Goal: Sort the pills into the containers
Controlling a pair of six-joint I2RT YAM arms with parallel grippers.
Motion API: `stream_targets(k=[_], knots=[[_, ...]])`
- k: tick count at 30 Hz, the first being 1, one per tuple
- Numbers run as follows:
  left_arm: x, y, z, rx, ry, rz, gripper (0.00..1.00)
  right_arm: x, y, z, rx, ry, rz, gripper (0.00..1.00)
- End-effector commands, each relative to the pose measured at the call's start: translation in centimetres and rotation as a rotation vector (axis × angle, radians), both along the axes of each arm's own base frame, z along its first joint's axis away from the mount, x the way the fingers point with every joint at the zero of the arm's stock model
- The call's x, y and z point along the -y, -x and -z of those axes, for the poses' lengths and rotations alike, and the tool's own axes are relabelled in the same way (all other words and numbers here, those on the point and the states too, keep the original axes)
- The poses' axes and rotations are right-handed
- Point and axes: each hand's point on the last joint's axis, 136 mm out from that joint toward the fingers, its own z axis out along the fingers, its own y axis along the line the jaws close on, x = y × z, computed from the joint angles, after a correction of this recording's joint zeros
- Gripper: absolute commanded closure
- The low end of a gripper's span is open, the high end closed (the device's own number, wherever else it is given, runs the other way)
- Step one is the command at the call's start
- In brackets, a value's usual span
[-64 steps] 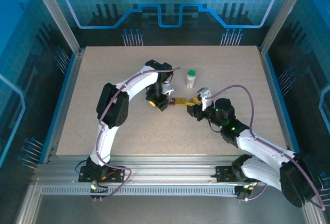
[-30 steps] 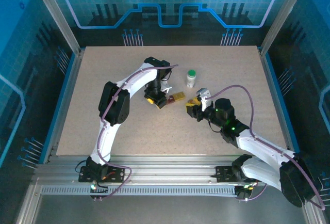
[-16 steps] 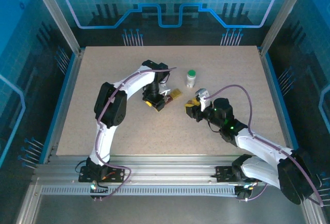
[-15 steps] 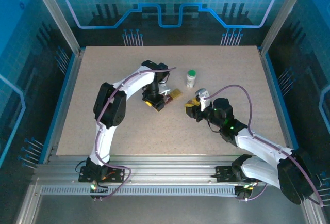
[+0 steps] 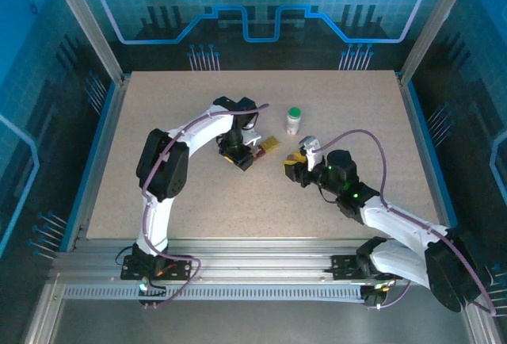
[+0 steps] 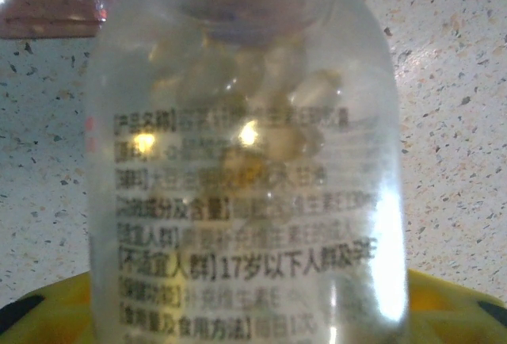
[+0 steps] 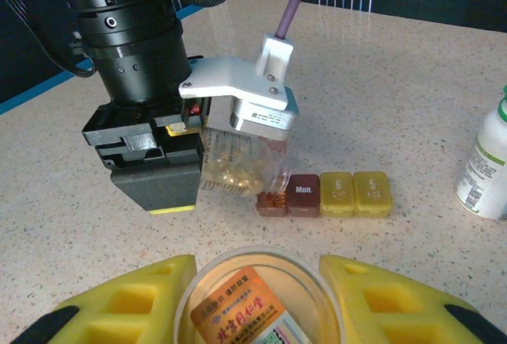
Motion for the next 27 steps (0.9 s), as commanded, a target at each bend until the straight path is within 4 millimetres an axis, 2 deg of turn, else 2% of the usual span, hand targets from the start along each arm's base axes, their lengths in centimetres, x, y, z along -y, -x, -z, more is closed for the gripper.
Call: stream_targets(k=[1,11,16,23,25,27], knots=[[0.3,-0.2,-2.0,0.052,0.051,-0.032,1.00,-0.6,-0.4,-1.4,0.023,-0.025,-0.014,1.00],[0.8,0.0,-2.5,0.138,0.141,-0.047,1.00,-0.9,-0.4,-1.2,0.016,-0.024,-0.022,1.00],[1.2,-0.1,-3.7,0.221,0.208,-0.055,1.00,-1.0,-0.4,-1.1,0.015,-0.023,-0.025,1.00],[1.7,-0.5,-7.3,0.433,0.361,-0.078,1.00,-0.4,-0.4,-2.6,0.079,-0.035,-0.004,1.00],[1.8,-0.6,-8.9,0.515,0.415,-0.088,1.00,-0.4,-0.5,-3.7,0.092,-0.051,0.000,1.00],[1.9,-0.8,-11.4,0.625,0.491,-0.099,1.00,-0.9,-0.2,-5.7,0.100,-0.077,-0.029,1.00]])
